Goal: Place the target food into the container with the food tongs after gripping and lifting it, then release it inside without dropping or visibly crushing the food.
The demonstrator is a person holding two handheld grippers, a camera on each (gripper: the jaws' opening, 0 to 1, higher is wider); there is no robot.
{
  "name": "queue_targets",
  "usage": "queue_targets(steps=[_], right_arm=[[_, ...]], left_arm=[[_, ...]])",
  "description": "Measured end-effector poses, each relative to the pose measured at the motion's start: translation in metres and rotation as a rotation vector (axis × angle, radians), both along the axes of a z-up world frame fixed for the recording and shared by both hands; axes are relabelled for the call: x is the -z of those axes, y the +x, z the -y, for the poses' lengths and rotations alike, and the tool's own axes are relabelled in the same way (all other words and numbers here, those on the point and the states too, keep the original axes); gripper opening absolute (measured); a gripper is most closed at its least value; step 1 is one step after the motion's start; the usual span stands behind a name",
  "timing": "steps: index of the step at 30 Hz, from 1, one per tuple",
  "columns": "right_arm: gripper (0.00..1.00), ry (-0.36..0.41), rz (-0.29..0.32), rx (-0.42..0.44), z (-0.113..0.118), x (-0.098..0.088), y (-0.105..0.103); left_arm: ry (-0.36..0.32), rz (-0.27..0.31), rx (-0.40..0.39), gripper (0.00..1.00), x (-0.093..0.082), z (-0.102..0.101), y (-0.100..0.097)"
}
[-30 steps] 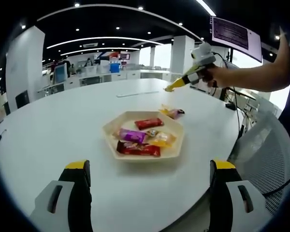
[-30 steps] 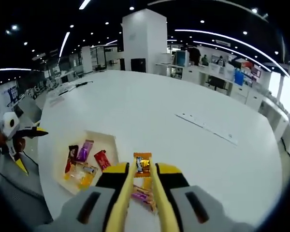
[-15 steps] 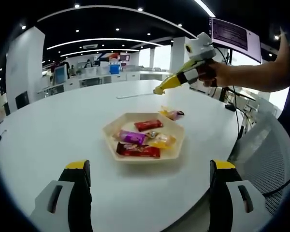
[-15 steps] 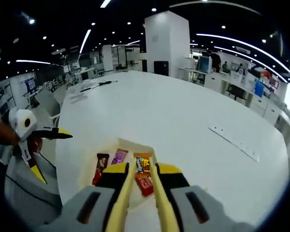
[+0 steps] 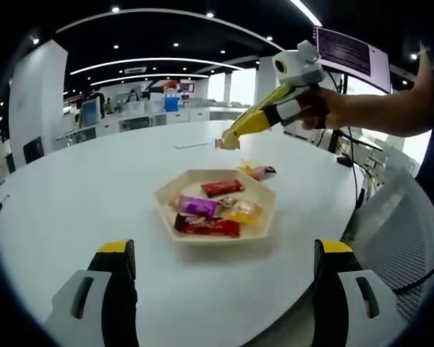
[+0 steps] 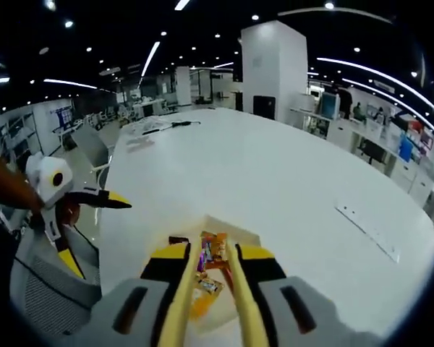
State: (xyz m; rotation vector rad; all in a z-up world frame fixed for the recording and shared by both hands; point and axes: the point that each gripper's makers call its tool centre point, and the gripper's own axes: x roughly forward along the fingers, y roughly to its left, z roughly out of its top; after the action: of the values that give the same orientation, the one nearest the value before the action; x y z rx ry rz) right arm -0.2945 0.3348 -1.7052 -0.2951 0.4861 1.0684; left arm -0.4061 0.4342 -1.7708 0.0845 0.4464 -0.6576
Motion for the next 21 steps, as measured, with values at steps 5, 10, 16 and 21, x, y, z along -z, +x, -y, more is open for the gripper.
queue_targets(steps=[5,10,16,21], right_arm=[[0.24,0.069,-0.021,-0.009,-0.001,-0.008,-0.002],[0.25,0.1,-0.033,-0.003,0.0,-0.012,-0.003],[0.26,0.122,-0.037,0.001,0.003,-0.017,-0.001],[0.26,0.147,-0.047,-0.008,0.007,-0.022,-0.003]], left_arm=[[0.0,0.001,0.0,1.0,0.0,0.0,0.0],[-0.001,0.002,0.0,1.0,0.0,0.0,0.0],[-0.001,0.004,-0.003,1.0,0.0,-0.001,0.001],[0.001,0.005,-0.004,1.0,0.0,-0.001,0.001]])
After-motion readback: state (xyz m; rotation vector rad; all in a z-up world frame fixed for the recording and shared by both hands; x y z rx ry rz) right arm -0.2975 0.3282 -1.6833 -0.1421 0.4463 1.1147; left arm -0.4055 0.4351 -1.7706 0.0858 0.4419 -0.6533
